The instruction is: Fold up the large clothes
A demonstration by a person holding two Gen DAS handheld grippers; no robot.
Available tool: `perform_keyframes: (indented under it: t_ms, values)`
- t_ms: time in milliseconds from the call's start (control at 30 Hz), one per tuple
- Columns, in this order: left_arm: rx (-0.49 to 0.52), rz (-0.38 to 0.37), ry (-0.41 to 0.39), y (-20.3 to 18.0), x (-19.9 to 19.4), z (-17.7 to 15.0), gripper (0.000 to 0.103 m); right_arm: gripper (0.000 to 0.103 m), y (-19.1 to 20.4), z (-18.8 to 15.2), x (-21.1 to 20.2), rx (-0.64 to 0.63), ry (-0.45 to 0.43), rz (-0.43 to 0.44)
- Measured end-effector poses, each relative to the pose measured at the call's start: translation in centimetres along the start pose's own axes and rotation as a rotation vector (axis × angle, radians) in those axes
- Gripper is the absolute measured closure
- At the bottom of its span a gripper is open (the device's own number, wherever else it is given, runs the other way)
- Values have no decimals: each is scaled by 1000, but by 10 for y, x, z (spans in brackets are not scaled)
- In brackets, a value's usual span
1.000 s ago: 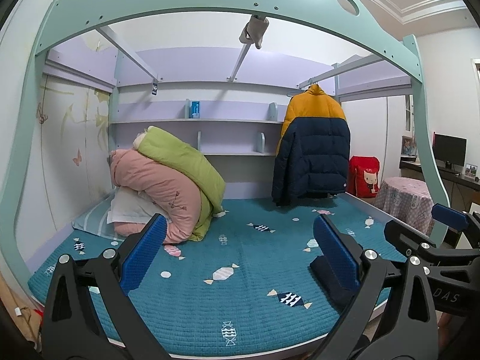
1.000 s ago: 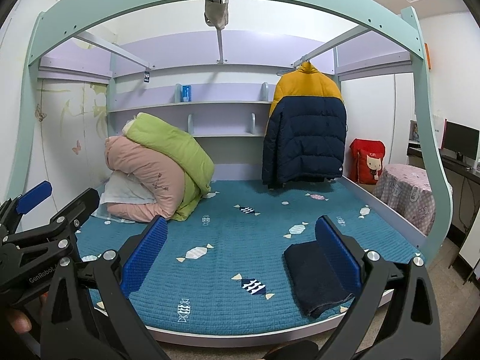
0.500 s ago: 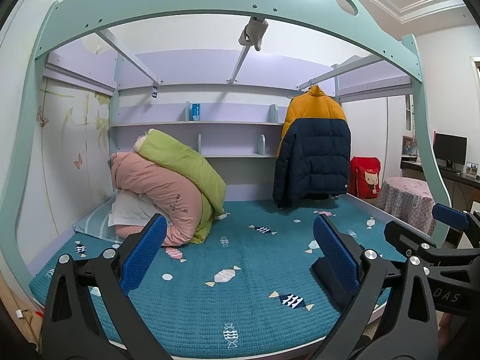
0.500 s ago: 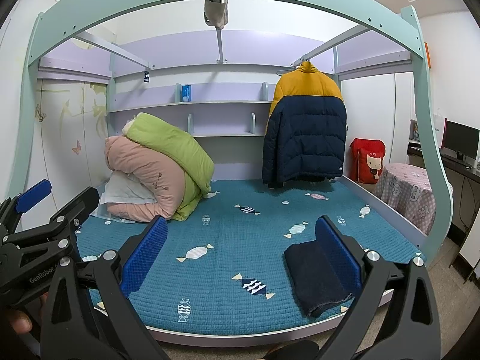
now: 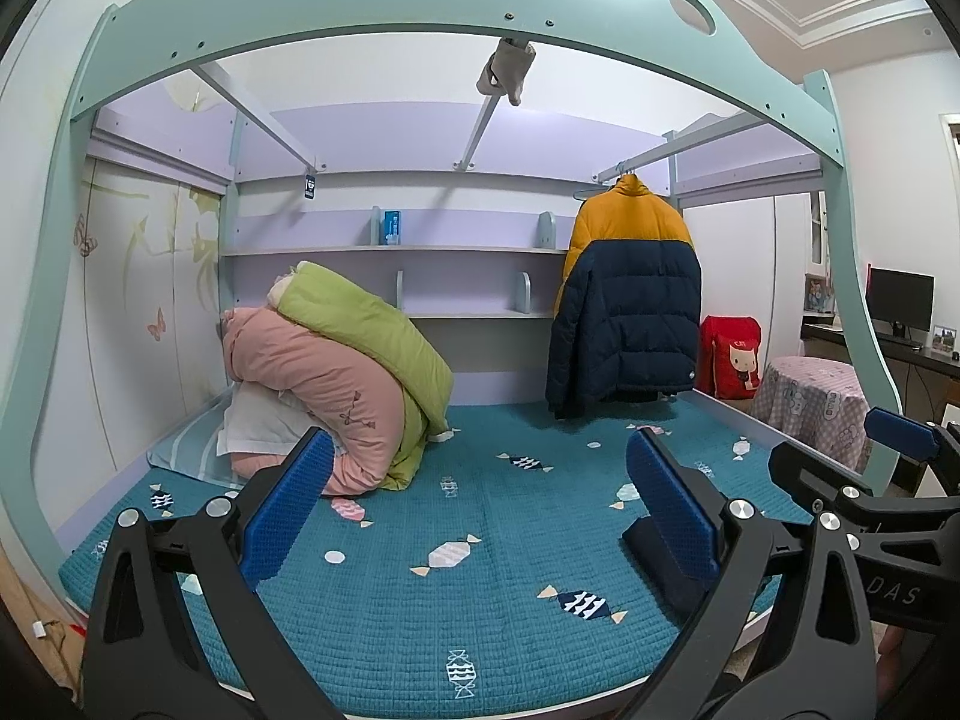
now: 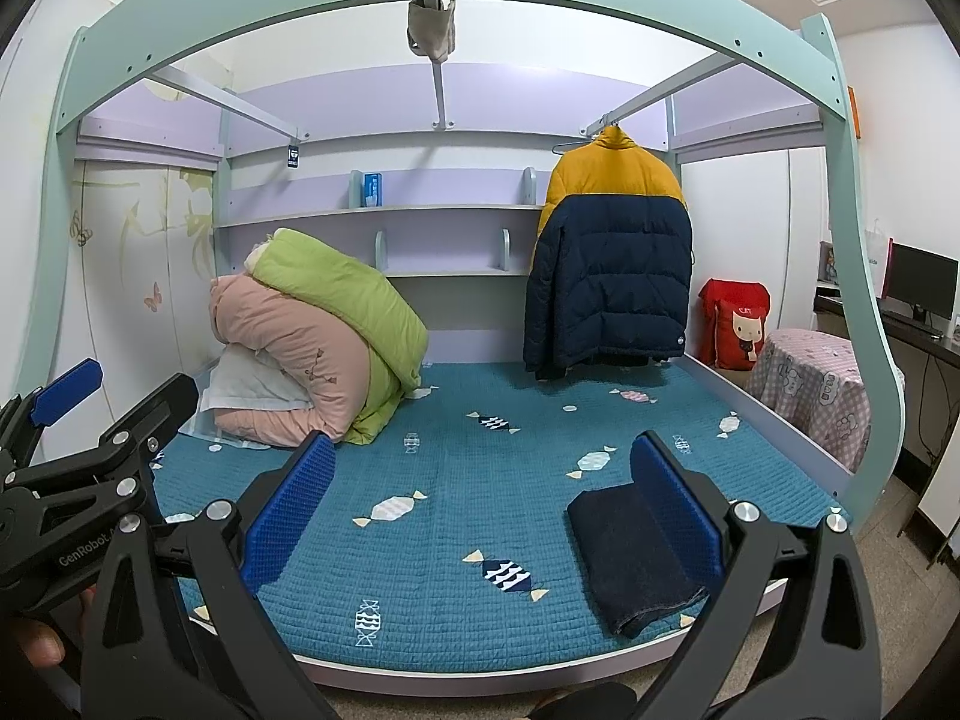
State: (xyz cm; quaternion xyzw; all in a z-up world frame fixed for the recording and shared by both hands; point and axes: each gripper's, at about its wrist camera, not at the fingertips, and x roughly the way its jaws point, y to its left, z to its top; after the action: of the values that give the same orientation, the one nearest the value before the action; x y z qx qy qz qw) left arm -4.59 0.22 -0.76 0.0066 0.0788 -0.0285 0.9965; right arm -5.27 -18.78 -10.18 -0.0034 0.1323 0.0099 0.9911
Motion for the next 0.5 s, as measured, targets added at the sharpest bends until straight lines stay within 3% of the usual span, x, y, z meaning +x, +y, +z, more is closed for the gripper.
perform_keyframes:
  t_ms: [500]
  values:
    - [1, 3, -1, -2, -1, -1, 5, 8, 0, 0, 0, -1, 0, -1]
